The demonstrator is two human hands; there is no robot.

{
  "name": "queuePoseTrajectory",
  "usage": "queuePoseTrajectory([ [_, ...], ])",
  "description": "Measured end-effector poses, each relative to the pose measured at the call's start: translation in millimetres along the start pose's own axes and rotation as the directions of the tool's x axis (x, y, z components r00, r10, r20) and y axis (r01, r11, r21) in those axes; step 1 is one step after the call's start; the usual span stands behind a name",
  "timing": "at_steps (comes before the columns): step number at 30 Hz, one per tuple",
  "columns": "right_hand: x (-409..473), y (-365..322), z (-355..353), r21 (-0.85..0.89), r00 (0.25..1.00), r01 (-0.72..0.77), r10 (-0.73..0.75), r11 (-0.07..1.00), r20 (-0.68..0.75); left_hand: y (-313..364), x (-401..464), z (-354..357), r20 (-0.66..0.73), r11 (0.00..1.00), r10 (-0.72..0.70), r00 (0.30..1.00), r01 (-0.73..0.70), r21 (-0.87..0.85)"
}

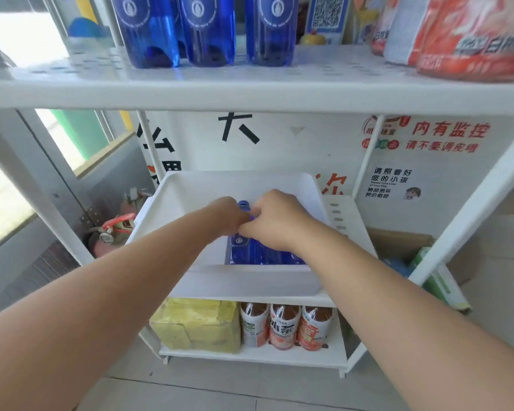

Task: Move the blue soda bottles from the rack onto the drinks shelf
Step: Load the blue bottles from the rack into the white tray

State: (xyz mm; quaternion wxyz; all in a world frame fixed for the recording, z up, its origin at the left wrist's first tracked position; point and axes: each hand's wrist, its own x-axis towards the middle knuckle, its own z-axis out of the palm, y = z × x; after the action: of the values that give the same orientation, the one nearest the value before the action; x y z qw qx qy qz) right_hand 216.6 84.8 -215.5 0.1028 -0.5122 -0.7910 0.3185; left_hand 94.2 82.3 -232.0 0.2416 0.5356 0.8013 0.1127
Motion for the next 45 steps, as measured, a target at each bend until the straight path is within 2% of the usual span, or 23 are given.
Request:
queuePoseTrajectory([
  [3, -46, -12, -47, 0.055, 0.966, 0.174, -0.159, 0.983, -0.203, 20, -33, -29, -0.030, 0.992, 0.115, 0.993, -0.114, 0.049],
  [5, -76, -26, -77, 0.043, 0.891, 0.302, -0.266, 0.952, -0.367, 30, -64, -51, -0.010, 0.979, 0.197, 0.980, -0.197, -0.044],
  [7, -102, -44, -105, 0.038, 0.784, 0.432, -0.354, 0.901, -0.510, 40, -104, -74, -0.054, 0.932, 0.332, 0.942, -0.336, -0.133],
  [9, -111, -60, -127, 0.030, 0.666, 0.519, -0.383, 0.854, -0.640, 52, -136, -101, -0.228, 0.857, 0.465, 0.856, -0.499, -0.126],
  [11, -103, -75, -145, 0.017, 0.563, 0.554, -0.359, 0.833, -0.744, 66, -152, -127, -0.474, 0.762, 0.483, 0.736, -0.620, -0.186],
  [12, -94, -81, -153, 0.029, 0.538, 0.549, -0.326, 0.835, -0.777, 74, -154, -138, -0.588, 0.716, 0.462, 0.664, -0.670, -0.194],
  [14, -71, -93, -167, 0.078, 0.554, 0.507, -0.255, 0.858, -0.792, 91, -148, -158, -0.725, 0.675, 0.409, 0.554, -0.718, -0.168],
  [17, -32, -111, -185, 0.175, 0.666, 0.393, -0.148, 0.903, -0.732, 116, -128, -183, -0.796, 0.723, 0.376, 0.474, -0.688, -0.069],
  [23, 26, -117, -192, 0.346, 0.811, 0.333, -0.079, 0.877, -0.580, 126, -99, -207, -0.780, 0.776, 0.421, 0.462, -0.629, 0.046],
  [26, 32, -107, -180, 0.429, 0.853, 0.333, -0.074, 0.839, -0.517, 123, -93, -212, -0.761, 0.815, 0.421, 0.493, -0.574, 0.079],
  [32, -1, -104, -174, 0.489, 0.829, 0.414, -0.097, 0.768, -0.551, 129, -86, -215, -0.758, 0.806, 0.370, 0.536, -0.592, -0.025],
  [34, -12, -101, -173, 0.473, 0.815, 0.448, -0.128, 0.759, -0.565, 134, -89, -212, -0.774, 0.787, 0.371, 0.513, -0.616, -0.031],
  [36, -26, -98, -172, 0.460, 0.798, 0.479, -0.152, 0.748, -0.584, 137, -97, -207, -0.790, 0.755, 0.364, 0.494, -0.652, -0.059],
  [45, -96, -102, -160, 0.383, 0.733, 0.562, -0.227, 0.734, -0.641, 116, -150, -185, -0.806, 0.564, 0.319, 0.498, -0.784, -0.261],
])
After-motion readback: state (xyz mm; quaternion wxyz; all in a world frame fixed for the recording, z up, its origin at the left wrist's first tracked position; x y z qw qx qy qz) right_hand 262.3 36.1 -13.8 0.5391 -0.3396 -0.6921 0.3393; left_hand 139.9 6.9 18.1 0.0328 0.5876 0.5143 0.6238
